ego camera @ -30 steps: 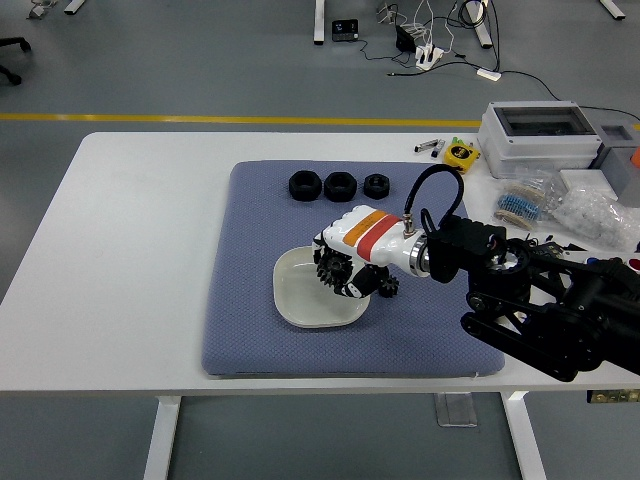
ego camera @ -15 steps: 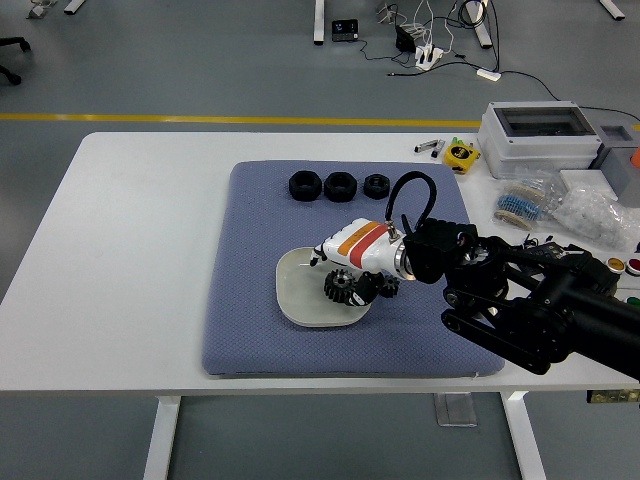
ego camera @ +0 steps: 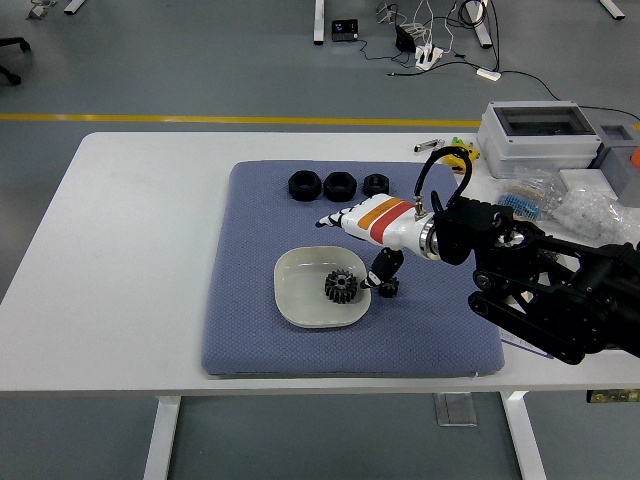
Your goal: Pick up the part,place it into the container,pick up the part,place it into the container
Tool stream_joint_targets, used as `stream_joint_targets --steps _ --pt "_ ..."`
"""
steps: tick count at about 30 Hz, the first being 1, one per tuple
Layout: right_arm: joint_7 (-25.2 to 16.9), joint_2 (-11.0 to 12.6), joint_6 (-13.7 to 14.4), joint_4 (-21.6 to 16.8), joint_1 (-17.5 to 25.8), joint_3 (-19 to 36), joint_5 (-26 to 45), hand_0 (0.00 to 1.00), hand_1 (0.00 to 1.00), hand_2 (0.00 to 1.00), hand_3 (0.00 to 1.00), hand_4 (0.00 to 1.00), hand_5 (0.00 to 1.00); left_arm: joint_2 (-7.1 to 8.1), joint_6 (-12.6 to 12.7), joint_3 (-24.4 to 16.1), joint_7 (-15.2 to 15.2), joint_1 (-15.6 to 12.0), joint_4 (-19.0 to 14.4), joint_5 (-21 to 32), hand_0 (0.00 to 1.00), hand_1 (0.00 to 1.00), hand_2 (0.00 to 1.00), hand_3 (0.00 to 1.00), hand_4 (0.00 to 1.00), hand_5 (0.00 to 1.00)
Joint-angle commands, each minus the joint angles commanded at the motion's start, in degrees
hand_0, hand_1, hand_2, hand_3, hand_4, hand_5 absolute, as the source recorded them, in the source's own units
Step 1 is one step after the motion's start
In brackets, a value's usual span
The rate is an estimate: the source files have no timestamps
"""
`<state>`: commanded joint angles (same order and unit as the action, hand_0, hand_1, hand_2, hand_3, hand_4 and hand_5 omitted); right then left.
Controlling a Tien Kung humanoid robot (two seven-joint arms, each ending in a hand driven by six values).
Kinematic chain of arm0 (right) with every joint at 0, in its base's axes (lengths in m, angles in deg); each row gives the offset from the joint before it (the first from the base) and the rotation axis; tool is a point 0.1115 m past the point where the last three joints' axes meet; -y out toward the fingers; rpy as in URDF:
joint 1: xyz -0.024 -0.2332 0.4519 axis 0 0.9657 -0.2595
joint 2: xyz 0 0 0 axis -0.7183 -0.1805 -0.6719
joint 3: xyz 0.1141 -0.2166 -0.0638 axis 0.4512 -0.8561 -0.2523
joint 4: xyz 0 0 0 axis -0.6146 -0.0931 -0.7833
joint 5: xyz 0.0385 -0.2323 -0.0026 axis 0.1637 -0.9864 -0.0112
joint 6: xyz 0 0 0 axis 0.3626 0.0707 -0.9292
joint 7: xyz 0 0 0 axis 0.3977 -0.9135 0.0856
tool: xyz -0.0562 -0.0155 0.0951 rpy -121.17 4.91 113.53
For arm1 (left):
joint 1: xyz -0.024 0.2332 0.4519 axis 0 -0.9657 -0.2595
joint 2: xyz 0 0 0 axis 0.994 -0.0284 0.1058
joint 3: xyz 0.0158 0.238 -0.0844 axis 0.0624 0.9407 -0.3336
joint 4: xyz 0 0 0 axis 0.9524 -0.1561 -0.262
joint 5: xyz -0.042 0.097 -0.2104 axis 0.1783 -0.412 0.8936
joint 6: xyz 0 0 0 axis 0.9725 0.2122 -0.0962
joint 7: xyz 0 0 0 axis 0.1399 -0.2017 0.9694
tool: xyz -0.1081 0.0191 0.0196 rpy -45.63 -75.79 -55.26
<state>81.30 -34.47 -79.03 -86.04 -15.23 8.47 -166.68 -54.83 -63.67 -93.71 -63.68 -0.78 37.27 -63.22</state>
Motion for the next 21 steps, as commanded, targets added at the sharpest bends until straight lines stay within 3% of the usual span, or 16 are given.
stream_joint_targets --steps 12,21 --pt "0.34 2.79 -0.05 2.32 2.16 -2.99 -0.14 0.623 0.689 0.765 0.828 0.953 0.111 -0.13 0.12 0.15 0.08 -0.09 0.0 -0.13 0.714 0.614 0.65 0.57 0.617 0.703" --pt "0.86 2.38 0.74 3.21 3.32 -4.36 0.38 0.604 0.676 0.75 0.816 0.933 0.116 -0.21 0.16 0.63 0.11 -0.03 0.0 0.13 0.713 0.616 0.652 0.569 0.617 0.705"
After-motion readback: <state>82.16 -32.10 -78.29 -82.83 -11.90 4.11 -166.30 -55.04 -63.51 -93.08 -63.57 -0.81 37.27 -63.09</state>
